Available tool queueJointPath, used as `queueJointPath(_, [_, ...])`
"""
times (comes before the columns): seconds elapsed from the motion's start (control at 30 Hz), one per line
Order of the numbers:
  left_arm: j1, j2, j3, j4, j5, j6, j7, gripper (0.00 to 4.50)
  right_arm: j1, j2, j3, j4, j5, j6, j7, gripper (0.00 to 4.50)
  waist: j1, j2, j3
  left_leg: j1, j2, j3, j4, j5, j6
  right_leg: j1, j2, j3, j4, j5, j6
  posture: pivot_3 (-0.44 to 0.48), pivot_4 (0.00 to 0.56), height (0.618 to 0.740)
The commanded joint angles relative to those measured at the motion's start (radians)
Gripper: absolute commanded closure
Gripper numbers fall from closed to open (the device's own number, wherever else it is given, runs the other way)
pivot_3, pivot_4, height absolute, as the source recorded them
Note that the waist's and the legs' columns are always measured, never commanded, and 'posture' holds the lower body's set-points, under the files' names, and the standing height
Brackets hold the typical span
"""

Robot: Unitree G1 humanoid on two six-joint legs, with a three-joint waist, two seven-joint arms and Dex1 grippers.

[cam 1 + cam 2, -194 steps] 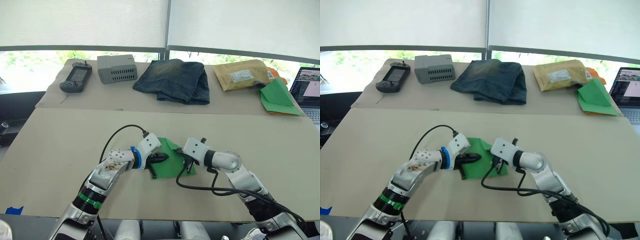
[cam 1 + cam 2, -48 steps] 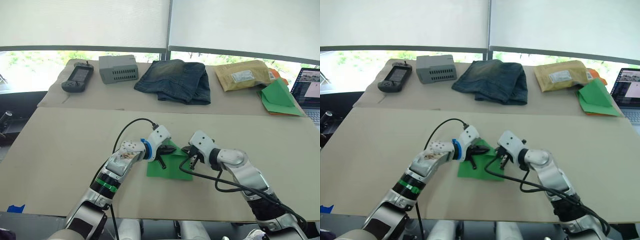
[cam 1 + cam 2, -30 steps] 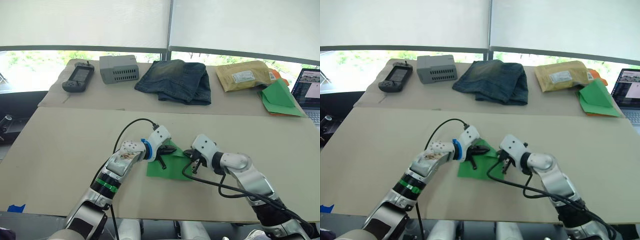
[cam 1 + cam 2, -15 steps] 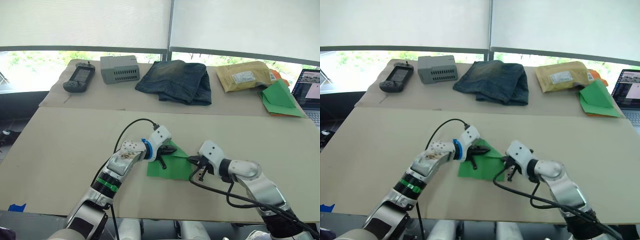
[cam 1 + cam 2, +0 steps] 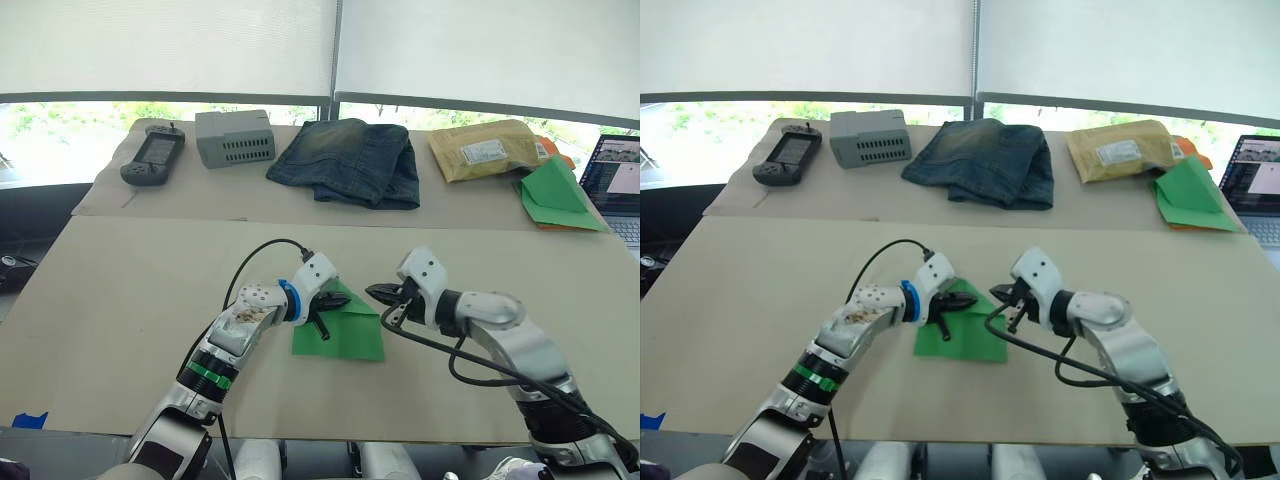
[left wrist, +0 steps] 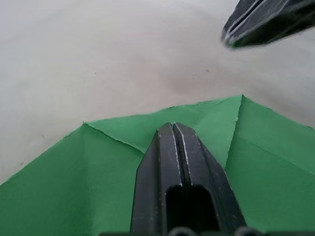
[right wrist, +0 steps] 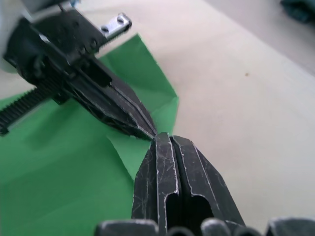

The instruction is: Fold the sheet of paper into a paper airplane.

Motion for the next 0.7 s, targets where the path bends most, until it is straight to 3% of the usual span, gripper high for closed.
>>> queueJointPath(0.03, [0.021, 0.011, -0.006, 0.005, 0.017, 0.022, 0.005, 4.5, 0.002, 0.016, 0.022, 0.014, -0.021, -0.037, -0.017, 4.47, -0.001, 0.0, 0.0, 0.0, 0.0, 0.0, 0.0, 0.0, 0.0, 0.0, 0.0, 0.0, 0.0, 0.0, 0.0, 0.0, 0.15, 0.74])
queueJointPath(0.43, [-0.031, -0.06, 0.026, 0.049, 0.008, 0.037, 0.046, 4.5, 0.039, 0.037, 0.107, 0.043, -0.092, -0.017, -0.057, 4.47, 0.0, 0.0, 0.0, 0.001, 0.0, 0.0, 0.001, 0.0, 0.0, 0.002, 0.0, 0.0, 0.001, 0.0, 0.0, 0.0, 0.15, 0.74])
queueJointPath(0.7, [-0.088, -0.123, -0.017, 0.115, 0.063, 0.009, 0.084, 4.5, 0.059, 0.043, 0.109, 0.015, -0.097, 0.017, -0.076, 4.47, -0.001, 0.0, 0.0, 0.001, 0.0, 0.0, 0.001, 0.0, 0.0, 0.001, 0.0, 0.0, 0.0, 0.0, 0.001, 0.0, 0.15, 0.74])
